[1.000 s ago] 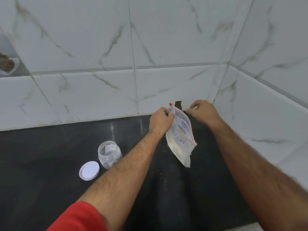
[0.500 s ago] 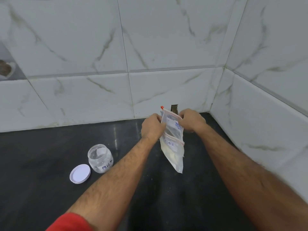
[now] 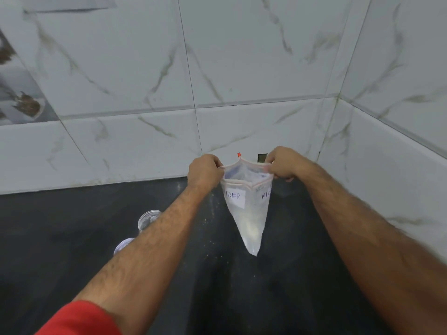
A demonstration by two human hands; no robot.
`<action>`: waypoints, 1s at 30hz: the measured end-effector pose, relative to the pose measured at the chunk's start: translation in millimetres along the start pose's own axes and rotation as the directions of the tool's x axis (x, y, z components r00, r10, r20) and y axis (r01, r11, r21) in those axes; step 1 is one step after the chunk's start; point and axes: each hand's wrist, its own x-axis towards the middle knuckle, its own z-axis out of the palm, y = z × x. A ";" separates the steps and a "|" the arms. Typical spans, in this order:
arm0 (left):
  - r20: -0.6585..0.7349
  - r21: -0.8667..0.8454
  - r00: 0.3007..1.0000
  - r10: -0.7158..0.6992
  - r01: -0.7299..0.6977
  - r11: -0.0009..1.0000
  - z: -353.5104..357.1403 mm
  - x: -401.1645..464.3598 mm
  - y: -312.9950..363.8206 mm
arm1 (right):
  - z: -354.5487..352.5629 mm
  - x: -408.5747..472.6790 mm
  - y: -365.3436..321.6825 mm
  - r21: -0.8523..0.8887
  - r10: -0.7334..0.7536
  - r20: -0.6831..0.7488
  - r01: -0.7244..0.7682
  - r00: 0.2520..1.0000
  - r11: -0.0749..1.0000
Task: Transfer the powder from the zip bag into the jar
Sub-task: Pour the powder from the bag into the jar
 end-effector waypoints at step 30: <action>0.201 -0.170 0.964 0.173 -0.139 0.976 23.3 -33.7 -39.7 | 38.6 -33.9 -18.0 0.150 -0.085 -0.023 0.087 0.996 0.985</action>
